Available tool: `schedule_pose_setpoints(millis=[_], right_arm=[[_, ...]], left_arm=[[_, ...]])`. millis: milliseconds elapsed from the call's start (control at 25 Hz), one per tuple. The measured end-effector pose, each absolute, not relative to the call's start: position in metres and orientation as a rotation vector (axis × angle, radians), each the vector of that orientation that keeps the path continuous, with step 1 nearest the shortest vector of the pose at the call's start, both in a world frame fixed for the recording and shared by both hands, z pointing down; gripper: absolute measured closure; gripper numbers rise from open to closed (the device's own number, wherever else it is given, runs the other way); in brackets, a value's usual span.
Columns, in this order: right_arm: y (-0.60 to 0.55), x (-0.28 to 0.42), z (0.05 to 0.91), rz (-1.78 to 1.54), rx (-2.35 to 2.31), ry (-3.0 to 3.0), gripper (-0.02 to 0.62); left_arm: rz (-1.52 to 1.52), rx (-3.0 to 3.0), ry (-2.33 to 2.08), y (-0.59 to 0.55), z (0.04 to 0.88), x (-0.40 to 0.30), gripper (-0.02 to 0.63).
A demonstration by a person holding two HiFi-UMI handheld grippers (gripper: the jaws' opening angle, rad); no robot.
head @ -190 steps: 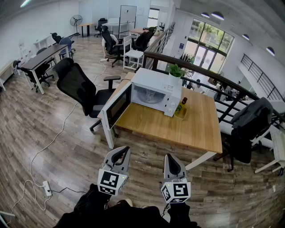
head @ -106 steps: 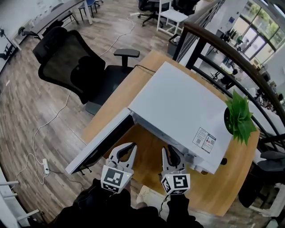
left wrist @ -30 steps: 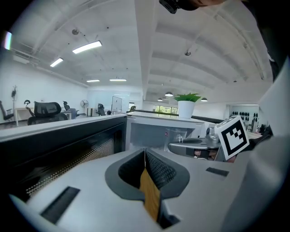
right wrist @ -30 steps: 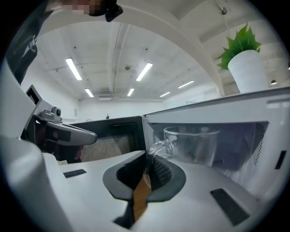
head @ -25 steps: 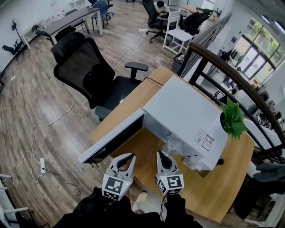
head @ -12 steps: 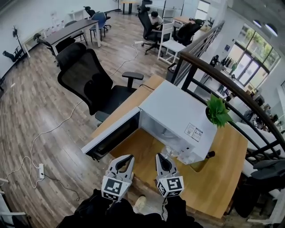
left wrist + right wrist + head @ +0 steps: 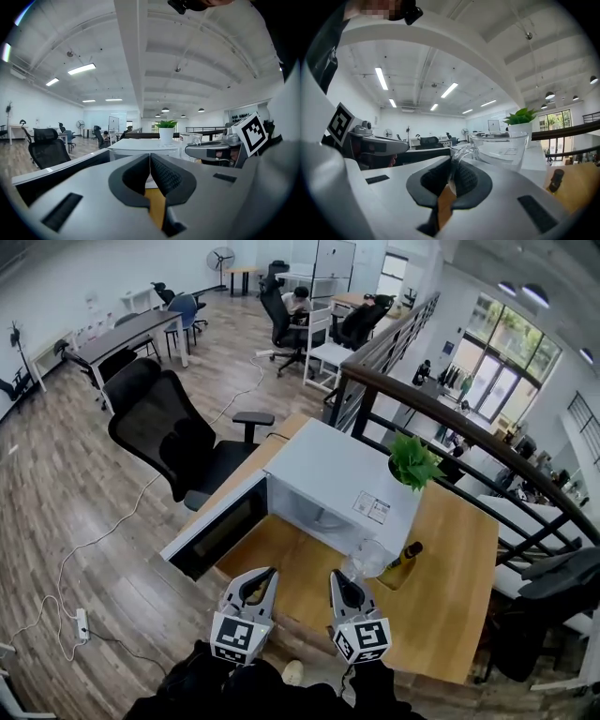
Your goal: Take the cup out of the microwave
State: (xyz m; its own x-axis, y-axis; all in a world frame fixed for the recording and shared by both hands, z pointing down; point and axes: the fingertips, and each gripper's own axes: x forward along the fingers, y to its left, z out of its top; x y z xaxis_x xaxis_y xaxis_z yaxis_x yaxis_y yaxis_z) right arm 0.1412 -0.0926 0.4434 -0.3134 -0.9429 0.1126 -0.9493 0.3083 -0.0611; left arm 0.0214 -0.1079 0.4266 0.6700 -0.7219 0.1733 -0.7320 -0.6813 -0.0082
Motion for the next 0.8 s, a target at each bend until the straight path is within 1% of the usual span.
schedule_pose_setpoints(millis=[440, 800], right_arm=[[-0.021, 0.2, 0.427, 0.156, 1.972, -2.39, 0.577], [0.022, 0.229, 0.431, 0.174, 2.063, -2.324, 0.577]], left_arm=[[0.22, 2.91, -1.107, -0.065, 0.409, 0.068, 0.58], [0.225, 2.955, -1.029, -0.035, 0.409, 0.097, 0.58]])
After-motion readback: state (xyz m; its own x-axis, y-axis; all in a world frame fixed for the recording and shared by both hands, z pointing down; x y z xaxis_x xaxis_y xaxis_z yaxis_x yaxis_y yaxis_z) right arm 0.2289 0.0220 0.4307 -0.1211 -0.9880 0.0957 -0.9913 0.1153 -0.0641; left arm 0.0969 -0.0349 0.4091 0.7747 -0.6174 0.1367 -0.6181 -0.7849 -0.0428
